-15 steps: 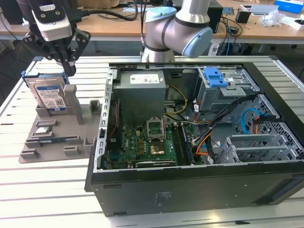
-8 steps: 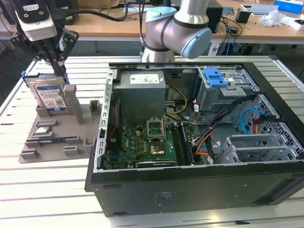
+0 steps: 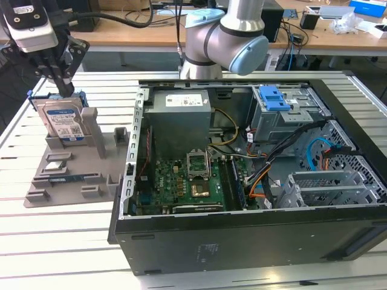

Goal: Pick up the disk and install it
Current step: 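Reach for the disk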

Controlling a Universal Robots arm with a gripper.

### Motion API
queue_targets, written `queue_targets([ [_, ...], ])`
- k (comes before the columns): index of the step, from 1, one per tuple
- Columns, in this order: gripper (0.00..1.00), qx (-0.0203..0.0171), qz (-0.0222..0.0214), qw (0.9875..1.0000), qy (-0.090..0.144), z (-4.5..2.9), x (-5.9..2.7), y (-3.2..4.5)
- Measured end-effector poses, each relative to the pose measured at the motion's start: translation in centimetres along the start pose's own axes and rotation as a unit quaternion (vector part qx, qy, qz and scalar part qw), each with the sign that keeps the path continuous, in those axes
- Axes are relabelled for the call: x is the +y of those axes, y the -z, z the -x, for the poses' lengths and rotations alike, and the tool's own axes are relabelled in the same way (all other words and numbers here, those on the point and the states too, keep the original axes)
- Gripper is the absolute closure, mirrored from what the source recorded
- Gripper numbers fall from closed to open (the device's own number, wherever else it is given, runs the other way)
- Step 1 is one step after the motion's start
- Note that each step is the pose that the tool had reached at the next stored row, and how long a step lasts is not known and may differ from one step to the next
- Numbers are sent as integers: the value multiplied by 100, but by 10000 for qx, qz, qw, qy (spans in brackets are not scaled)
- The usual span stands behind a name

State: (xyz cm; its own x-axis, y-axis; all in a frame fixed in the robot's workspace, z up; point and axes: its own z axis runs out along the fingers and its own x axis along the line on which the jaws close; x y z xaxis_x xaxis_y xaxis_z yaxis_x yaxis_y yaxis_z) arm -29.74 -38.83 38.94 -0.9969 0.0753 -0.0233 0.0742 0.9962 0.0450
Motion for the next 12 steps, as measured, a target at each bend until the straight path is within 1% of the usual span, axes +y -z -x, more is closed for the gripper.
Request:
queue_targets([
  [3, 89, 0, 0, 10000, 0, -56, 2, -2],
  [9, 89, 0, 0, 10000, 0, -126, -1, -4],
  [12, 89, 0, 0, 10000, 0, -177, -4, -4],
])
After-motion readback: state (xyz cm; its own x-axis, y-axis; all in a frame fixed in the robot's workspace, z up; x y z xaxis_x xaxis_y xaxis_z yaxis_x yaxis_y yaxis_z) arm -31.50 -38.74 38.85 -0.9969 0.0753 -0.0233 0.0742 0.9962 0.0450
